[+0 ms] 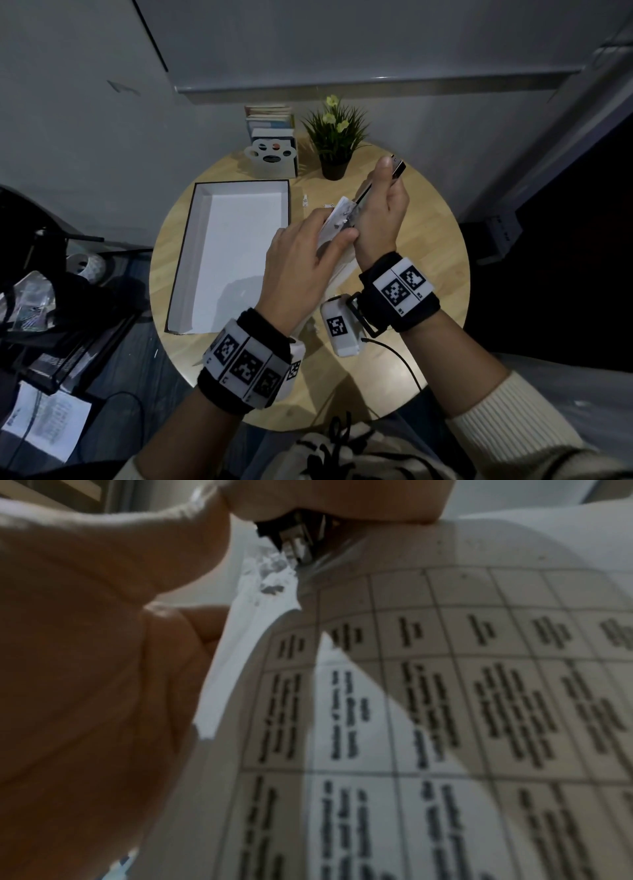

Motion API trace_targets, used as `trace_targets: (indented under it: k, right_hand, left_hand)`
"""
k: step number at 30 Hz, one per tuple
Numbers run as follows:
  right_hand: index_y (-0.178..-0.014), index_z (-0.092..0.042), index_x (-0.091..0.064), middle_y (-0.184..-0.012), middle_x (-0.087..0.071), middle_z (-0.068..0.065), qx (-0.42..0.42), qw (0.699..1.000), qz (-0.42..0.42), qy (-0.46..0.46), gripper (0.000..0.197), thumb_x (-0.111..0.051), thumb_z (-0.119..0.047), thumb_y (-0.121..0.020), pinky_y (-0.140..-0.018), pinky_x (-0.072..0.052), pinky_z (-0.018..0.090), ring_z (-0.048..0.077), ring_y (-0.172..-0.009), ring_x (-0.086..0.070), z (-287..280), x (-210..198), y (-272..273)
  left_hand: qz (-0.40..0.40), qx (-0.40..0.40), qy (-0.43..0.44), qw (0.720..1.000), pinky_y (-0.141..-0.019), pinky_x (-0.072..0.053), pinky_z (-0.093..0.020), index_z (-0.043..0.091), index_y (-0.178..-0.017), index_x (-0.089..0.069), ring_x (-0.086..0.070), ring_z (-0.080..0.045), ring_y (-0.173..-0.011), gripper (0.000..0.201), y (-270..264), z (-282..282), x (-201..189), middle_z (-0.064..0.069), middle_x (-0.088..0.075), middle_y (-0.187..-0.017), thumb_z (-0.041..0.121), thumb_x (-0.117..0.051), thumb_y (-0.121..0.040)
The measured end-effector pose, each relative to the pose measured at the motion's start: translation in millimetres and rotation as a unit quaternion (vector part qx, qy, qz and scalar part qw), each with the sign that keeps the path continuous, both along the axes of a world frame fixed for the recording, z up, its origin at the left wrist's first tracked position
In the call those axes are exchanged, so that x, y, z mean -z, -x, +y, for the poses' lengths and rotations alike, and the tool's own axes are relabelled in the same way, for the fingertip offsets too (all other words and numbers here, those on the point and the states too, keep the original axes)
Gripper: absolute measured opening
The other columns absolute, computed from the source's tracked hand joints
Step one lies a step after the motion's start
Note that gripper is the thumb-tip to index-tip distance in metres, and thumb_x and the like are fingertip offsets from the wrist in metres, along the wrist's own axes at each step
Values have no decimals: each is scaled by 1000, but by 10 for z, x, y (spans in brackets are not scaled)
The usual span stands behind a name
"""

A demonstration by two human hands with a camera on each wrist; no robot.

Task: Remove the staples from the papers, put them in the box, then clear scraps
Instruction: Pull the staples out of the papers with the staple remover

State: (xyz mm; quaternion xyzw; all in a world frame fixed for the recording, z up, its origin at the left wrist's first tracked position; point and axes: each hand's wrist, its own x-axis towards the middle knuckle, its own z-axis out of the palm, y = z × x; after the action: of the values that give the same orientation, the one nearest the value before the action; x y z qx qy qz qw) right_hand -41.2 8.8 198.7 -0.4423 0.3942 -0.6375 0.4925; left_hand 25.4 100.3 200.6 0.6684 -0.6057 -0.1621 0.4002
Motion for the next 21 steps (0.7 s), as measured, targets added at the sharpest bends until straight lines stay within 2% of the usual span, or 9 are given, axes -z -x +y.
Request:
trace_targets:
  k: [3, 7, 11, 15, 18, 21]
  right_hand:
    - [-62, -16, -31, -59, -27, 2, 0, 1000, 2, 8, 36, -35, -34, -93, -51, -27, 27, 15, -53, -25, -15, -14, 30]
    - [-61, -16, -30, -57, -25, 3, -3, 1000, -2, 4, 38, -36, -43, -89, -51, -25, 29, 15, -52, -24, -10, -5, 46]
    - [-59, -18, -32, -54, -27, 2, -2, 1000, 9, 8, 39, -38, -42, -89, -48, -26, 28, 13, -49, -26, -11, 28, 65]
    - [-58, -19, -32, -52, -28, 1, -4, 1000, 18, 11, 39, -37, -41, -89, -47, -27, 24, 8, -46, -27, -7, 49, 83]
    - [-59, -18, -33, -55, -29, 2, 8, 1000, 29, 5, 38, -37, -31, -95, -48, -29, 21, 10, -49, -29, -64, 26, 78]
    - [-62, -18, -34, -57, -32, -2, -2, 999, 53, -1, 37, -36, -27, -98, -51, -31, 18, 7, -51, -31, -124, 11, 50]
  left_hand:
    - [85, 0, 6, 996, -69, -48, -33, 25, -112, -60, -62, -12, -80, 32, 17, -29, -25, 5, -69, -87, 46, -52, -89]
    - [185, 26, 6, 982, -71, -46, -21, 22, -101, -66, -59, 0, -76, 18, 12, -69, 1, 9, -69, -84, 32, -60, -88]
    - [244, 48, -8, 969, -72, -46, -17, 21, -98, -67, -60, -6, -78, 12, 21, -91, 42, 7, -68, -82, 24, -61, -88]
    - [255, 74, -13, 964, -80, -49, -29, 21, -104, -67, -64, -18, -87, 17, -32, -77, 61, -2, -71, -91, 22, -61, -88]
    - [237, 103, -36, 965, -80, -50, -29, 22, -111, -63, -64, -13, -90, 24, -112, -103, 112, -1, -70, -99, 18, -61, -87]
    - [171, 51, -27, 984, -75, -48, -35, 18, -115, -58, -62, -18, -88, 27, -132, -144, 217, -1, -66, -97, 20, -55, -87]
